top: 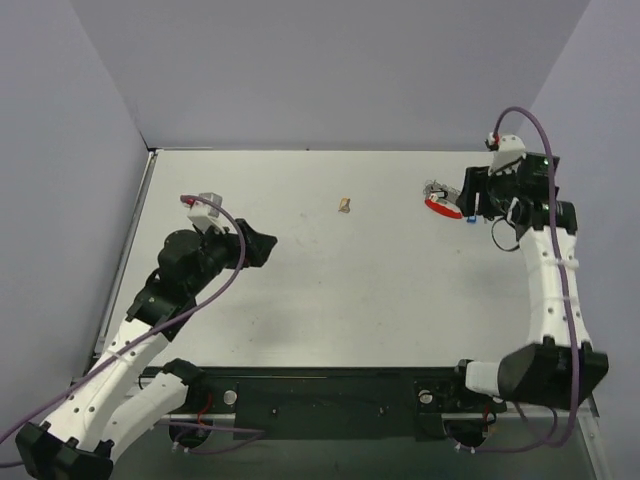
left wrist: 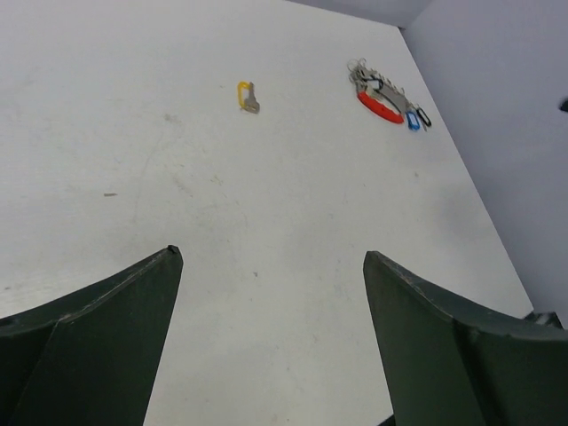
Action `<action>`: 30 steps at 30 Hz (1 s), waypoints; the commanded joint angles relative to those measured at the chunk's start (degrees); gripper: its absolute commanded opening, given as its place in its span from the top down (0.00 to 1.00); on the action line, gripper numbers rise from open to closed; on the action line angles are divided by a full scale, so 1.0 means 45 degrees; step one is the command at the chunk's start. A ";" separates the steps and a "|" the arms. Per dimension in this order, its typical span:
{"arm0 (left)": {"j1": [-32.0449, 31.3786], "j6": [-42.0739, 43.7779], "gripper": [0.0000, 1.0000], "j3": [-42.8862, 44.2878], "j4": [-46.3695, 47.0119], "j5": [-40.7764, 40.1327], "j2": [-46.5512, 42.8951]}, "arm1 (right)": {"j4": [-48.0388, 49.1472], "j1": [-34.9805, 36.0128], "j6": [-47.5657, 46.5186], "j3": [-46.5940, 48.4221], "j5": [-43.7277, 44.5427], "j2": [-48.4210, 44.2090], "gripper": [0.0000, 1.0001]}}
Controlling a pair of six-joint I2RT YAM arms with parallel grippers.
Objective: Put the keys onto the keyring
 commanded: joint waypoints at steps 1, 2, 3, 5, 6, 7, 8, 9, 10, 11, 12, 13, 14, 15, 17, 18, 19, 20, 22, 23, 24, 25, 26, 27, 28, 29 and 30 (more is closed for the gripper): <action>0.3046 0.0333 0.06 0.1223 -0.0298 0.2017 0.0817 | 0.0650 -0.0887 0.0993 -0.2490 -0.2700 -0.3355 0.41; 0.3599 0.0216 0.06 0.1417 -0.0356 0.2891 0.0956 | 0.0650 -0.1065 0.1207 -0.2844 -0.2820 -0.3964 0.38; 0.4823 0.0156 0.06 0.1515 -0.0492 0.3673 0.1170 | 0.0631 -0.1453 0.1286 -0.3312 -0.3073 -0.4917 0.36; 0.6290 0.0311 0.06 0.1828 -0.0823 0.4244 0.1424 | 0.0455 -0.2039 0.1481 -0.3841 -0.3269 -0.6207 0.27; 0.6628 0.0409 0.06 0.2080 -0.0980 0.4286 0.1484 | 0.0300 -0.2217 0.1772 -0.3999 -0.3251 -0.6545 0.26; 0.7289 0.0758 0.06 0.2257 -0.1291 0.4480 0.1523 | 0.0105 -0.2431 0.2046 -0.4000 -0.3155 -0.7070 0.25; 0.7373 0.0916 0.06 0.2491 -0.1468 0.4482 0.1543 | -0.0322 -0.2550 0.2203 -0.3962 -0.3057 -0.7307 0.23; 0.7335 0.1207 0.06 0.2667 -0.1856 0.4385 0.1485 | -0.0404 -0.2686 0.2592 -0.3903 -0.2824 -0.7677 0.22; 0.7316 0.1249 0.06 0.2823 -0.1996 0.4423 0.1426 | -0.0695 -0.2726 0.2711 -0.3864 -0.2706 -0.8067 0.21; 0.7296 0.1249 0.06 0.2825 -0.1997 0.4617 0.1290 | -0.0814 -0.2727 0.3254 -0.3728 -0.2124 -0.8323 0.21; 0.7296 0.1211 0.06 0.2806 -0.1978 0.4735 0.1115 | -0.0931 -0.2727 0.3453 -0.3688 -0.1945 -0.8693 0.20; 0.7296 0.1152 0.06 0.2767 -0.1978 0.4871 0.0978 | -0.0971 -0.2746 0.3861 -0.3533 -0.1614 -0.8909 0.20; 0.7296 0.1133 0.06 0.2747 -0.2036 0.4892 0.0745 | -0.1087 -0.2727 0.4020 -0.3377 -0.1379 -0.9221 0.20; 0.7296 0.1171 0.06 0.2805 -0.2133 0.4911 0.0665 | -0.1088 -0.2727 0.4485 -0.3298 -0.1222 -0.9359 0.20; 0.7296 0.1230 0.06 0.2863 -0.2406 0.4892 0.0352 | -0.1166 -0.2727 0.5131 -0.3141 -0.1026 -0.9458 0.19; 0.7296 0.1249 0.05 0.2903 -0.2562 0.4911 0.0236 | -0.1186 -0.2727 0.5367 -0.3044 -0.1005 -0.9497 0.19; 0.7296 0.1249 0.06 0.2961 -0.2622 0.4950 0.0138 | -0.1205 -0.2727 0.5678 -0.3024 -0.0889 -0.9516 0.19; 0.7296 0.1250 0.06 0.3058 -0.2757 0.5047 0.0059 | -0.1186 -0.2727 0.5797 -0.3004 -0.0830 -0.9575 0.19; 0.7296 0.1308 0.05 0.3137 -0.2992 0.5106 -0.0078 | -0.1108 -0.2707 0.5973 -0.3004 -0.0713 -0.9673 0.18; 0.7296 0.1327 0.06 0.3176 -0.3148 0.5087 -0.0136 | -0.1069 -0.2726 0.6013 -0.3043 -0.0674 -0.9770 0.18; 0.7296 0.1386 0.06 0.3273 -0.3227 0.5087 -0.0175 | -0.1011 -0.2727 0.6071 -0.3082 -0.0673 -0.9829 0.18; 0.7296 0.1386 0.06 0.3332 -0.3382 0.5049 -0.0272 | -0.0991 -0.2727 0.6111 -0.3121 -0.0673 -0.9887 0.18; 0.7296 0.1406 0.06 0.3352 -0.3519 0.5010 -0.0351 | -0.0952 -0.2727 0.6130 -0.3179 -0.0615 -0.9965 0.18; 0.7296 0.1386 0.05 0.3410 -0.3598 0.5009 -0.0410 | -0.0932 -0.2727 0.6189 -0.3199 -0.0460 -0.9985 0.18; 0.7296 0.1367 0.06 0.3450 -0.3715 0.5009 -0.0487 | -0.0932 -0.2727 0.6209 -0.3199 -0.0400 -1.0024 0.18; 0.7296 0.1367 0.05 0.3450 -0.3755 0.4970 -0.0508 | -0.0932 -0.2727 0.6189 -0.3238 -0.0400 -1.0063 0.18; 0.7296 0.1328 0.06 0.3469 -0.3794 0.4970 -0.0604 | -0.0932 -0.2727 0.6170 -0.3297 -0.0380 -1.0122 0.18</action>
